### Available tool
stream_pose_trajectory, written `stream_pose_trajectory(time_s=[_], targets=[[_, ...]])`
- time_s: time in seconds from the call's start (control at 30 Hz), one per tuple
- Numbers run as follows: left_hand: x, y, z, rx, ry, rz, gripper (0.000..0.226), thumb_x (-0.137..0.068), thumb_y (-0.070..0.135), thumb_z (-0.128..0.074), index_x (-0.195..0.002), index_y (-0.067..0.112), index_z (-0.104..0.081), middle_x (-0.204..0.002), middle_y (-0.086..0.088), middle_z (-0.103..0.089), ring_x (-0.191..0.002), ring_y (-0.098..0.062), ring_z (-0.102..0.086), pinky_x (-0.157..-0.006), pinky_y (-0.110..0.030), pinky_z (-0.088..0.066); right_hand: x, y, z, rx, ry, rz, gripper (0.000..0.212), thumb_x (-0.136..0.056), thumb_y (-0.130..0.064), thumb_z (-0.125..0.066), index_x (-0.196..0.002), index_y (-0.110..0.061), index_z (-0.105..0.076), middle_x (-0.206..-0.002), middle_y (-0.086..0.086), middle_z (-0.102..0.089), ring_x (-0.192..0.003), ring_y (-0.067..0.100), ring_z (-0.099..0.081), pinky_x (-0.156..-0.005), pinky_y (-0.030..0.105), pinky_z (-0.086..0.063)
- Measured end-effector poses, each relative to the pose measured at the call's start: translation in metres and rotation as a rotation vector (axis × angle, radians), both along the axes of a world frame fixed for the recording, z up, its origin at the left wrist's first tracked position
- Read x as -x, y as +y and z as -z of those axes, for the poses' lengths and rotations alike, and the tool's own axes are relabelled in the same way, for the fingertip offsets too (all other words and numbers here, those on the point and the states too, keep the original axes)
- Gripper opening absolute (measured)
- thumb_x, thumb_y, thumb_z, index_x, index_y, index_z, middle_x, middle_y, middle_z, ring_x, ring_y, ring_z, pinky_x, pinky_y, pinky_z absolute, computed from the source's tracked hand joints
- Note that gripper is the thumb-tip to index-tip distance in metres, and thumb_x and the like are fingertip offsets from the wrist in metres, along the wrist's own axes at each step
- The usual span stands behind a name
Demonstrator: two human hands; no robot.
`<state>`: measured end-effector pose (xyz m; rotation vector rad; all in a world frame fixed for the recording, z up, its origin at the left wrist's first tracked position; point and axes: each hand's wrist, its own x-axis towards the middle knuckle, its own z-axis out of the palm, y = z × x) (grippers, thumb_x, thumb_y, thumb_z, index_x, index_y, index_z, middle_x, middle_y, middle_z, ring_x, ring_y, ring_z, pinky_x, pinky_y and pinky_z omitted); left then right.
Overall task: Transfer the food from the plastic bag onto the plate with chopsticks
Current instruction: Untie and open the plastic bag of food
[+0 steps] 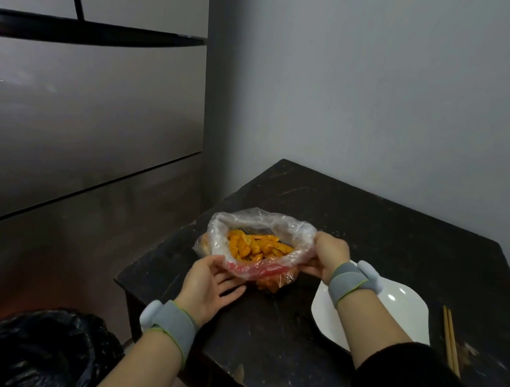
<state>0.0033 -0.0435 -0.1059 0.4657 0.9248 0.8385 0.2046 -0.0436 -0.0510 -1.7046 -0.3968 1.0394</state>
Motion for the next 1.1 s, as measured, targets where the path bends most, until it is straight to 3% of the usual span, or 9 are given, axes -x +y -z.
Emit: stream_pose_trajectory(time_s=[0.2,0.4,0.5,0.6,0.67,0.8,0.9,1.03,1.1], targets=[[0.021,0.021,-0.017,-0.223,0.744,0.110,0.025,-0.076,0.031,-0.055,-0.085,0.008,-0.060,-0.077,-0.009,-0.061,-0.055,-0.021,-0.053,-0.050,-0.024,-0.044,-0.007,0.000,-0.008,0.073,-0.894,-0.126,0.027,-0.081,-0.016,-0.056,-0.105,-0.005,-0.062,-0.114,0.015,-0.059,-0.104,0.036,-0.058,-0.083,0.035,-0.047],[0.014,0.054,-0.040,-0.530,1.017,-0.092,0.061,-0.076,0.054,-0.055,-0.122,0.016,-0.045,-0.122,-0.010,-0.054,-0.109,-0.031,-0.054,-0.095,-0.042,-0.045,0.017,0.012,-0.006,0.245,-1.434,-0.360,0.036,-0.093,-0.032,-0.046,-0.118,-0.009,-0.059,-0.126,0.011,-0.051,-0.121,0.031,-0.043,-0.094,0.044,-0.039],[0.002,0.058,-0.045,-0.549,1.147,0.018,0.058,-0.078,0.053,-0.057,-0.120,0.013,-0.050,-0.119,-0.012,-0.057,-0.109,-0.033,-0.056,-0.093,-0.040,-0.047,0.022,0.019,0.005,0.459,-1.386,-0.394,0.034,-0.096,-0.027,-0.046,-0.125,-0.012,-0.056,-0.132,0.012,-0.050,-0.124,0.031,-0.042,-0.094,0.042,-0.040],[0.000,0.063,-0.041,-0.539,1.129,0.015,0.022,-0.079,0.040,-0.061,-0.069,0.021,-0.061,-0.088,-0.009,-0.066,-0.088,-0.033,-0.065,-0.082,-0.041,-0.055,0.014,0.026,0.017,0.429,-1.301,-0.386,0.028,-0.095,-0.015,-0.044,-0.117,-0.008,-0.059,-0.125,0.016,-0.058,-0.118,0.034,-0.052,-0.090,0.039,-0.045],[0.002,0.066,-0.034,-0.484,1.025,-0.033,0.022,-0.077,0.035,-0.063,-0.061,0.020,-0.063,-0.079,-0.007,-0.067,-0.081,-0.031,-0.066,-0.076,-0.043,-0.057,0.009,0.026,0.017,0.337,-1.125,-0.303,0.027,-0.093,-0.015,-0.048,-0.113,-0.005,-0.064,-0.120,0.018,-0.064,-0.112,0.037,-0.058,-0.087,0.036,-0.047],[0.005,0.068,-0.026,-0.229,0.498,-0.070,0.018,-0.086,0.023,-0.059,-0.099,0.013,-0.066,-0.085,-0.007,-0.065,-0.078,-0.022,-0.062,-0.058,-0.034,-0.052,-0.006,0.035,0.019,0.090,-0.398,-0.032,0.034,-0.091,-0.010,-0.047,-0.119,0.005,-0.061,-0.107,0.024,-0.065,-0.101,0.040,-0.063,-0.087,0.042,-0.051],[0.007,0.066,-0.025,-0.065,0.252,-0.020,0.021,-0.090,0.023,-0.051,-0.108,0.013,-0.057,-0.092,-0.006,-0.063,-0.084,-0.020,-0.060,-0.065,-0.034,-0.049,-0.016,0.041,0.024,-0.050,0.090,0.140,0.026,-0.092,-0.001,-0.041,-0.111,0.005,-0.057,-0.090,0.019,-0.059,-0.071,0.030,-0.058,-0.067,0.039,-0.051],[0.004,0.061,-0.025,0.036,0.078,0.012,0.022,-0.088,0.022,-0.044,-0.095,0.012,-0.063,-0.096,-0.009,-0.066,-0.092,-0.025,-0.061,-0.092,-0.041,-0.047,-0.025,0.046,0.018,-0.015,0.050,0.031,0.017,-0.095,-0.005,-0.044,-0.078,-0.007,-0.047,-0.076,0.008,-0.048,-0.063,0.022,-0.047,-0.063,0.036,-0.044],[0.001,0.060,-0.024,0.036,0.069,-0.008,0.024,-0.088,0.019,-0.042,-0.098,0.010,-0.063,-0.095,-0.012,-0.066,-0.091,-0.028,-0.061,-0.087,-0.042,-0.049,-0.032,0.050,0.017,0.037,-0.098,-0.012,0.010,-0.090,-0.007,-0.049,-0.085,-0.001,-0.054,-0.080,0.012,-0.052,-0.074,0.027,-0.052,-0.074,0.036,-0.044]])
